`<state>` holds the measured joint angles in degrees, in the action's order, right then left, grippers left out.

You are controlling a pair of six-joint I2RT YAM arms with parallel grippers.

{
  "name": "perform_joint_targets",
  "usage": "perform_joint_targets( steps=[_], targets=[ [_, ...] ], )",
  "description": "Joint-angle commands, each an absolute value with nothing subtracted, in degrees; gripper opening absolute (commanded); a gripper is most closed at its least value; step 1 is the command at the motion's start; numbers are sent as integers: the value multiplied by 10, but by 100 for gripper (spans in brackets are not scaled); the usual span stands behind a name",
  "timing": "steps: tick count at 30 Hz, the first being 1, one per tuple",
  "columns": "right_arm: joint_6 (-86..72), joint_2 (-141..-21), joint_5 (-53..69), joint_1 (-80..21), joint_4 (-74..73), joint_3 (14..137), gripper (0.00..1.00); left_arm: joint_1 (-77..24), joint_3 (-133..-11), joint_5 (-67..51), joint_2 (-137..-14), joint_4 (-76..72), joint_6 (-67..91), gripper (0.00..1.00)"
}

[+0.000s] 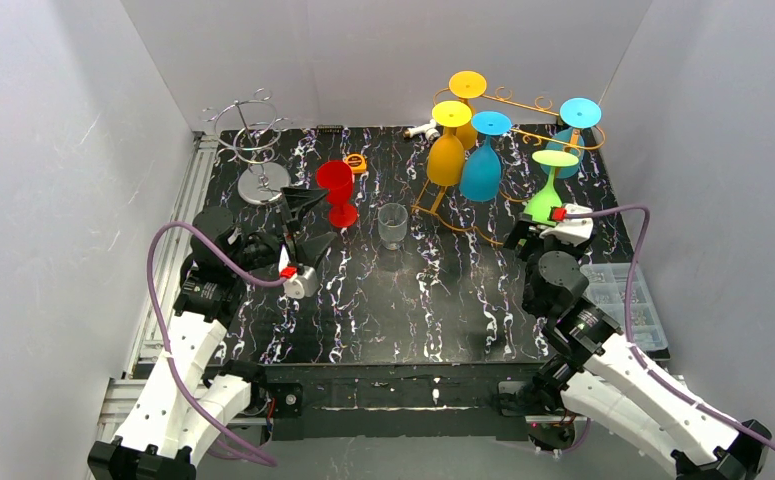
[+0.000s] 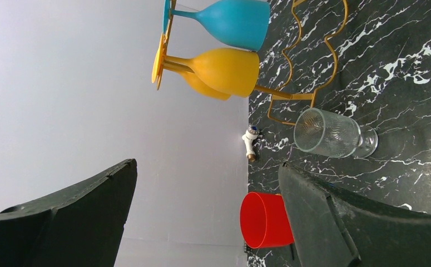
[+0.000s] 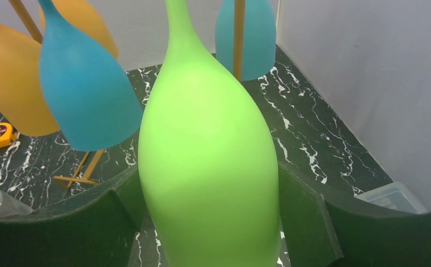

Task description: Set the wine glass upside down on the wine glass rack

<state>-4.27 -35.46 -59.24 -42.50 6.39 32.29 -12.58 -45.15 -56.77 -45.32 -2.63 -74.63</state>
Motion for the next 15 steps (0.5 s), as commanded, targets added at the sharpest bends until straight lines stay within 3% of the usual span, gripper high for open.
perform_joint_targets(
  steps=[1,12,15],
  targets=[
    [-53,-350,-611,-413,115,315,16,-125,-484,-582,-456,4,-769,98],
    [-71,-336,-539,-371,154,295,16,-125,-493,-580,-452,96,-837,98],
    [-84,-321,-496,-353,128,306,21,-125,-489,-576,-455,79,-825,98]
  ],
)
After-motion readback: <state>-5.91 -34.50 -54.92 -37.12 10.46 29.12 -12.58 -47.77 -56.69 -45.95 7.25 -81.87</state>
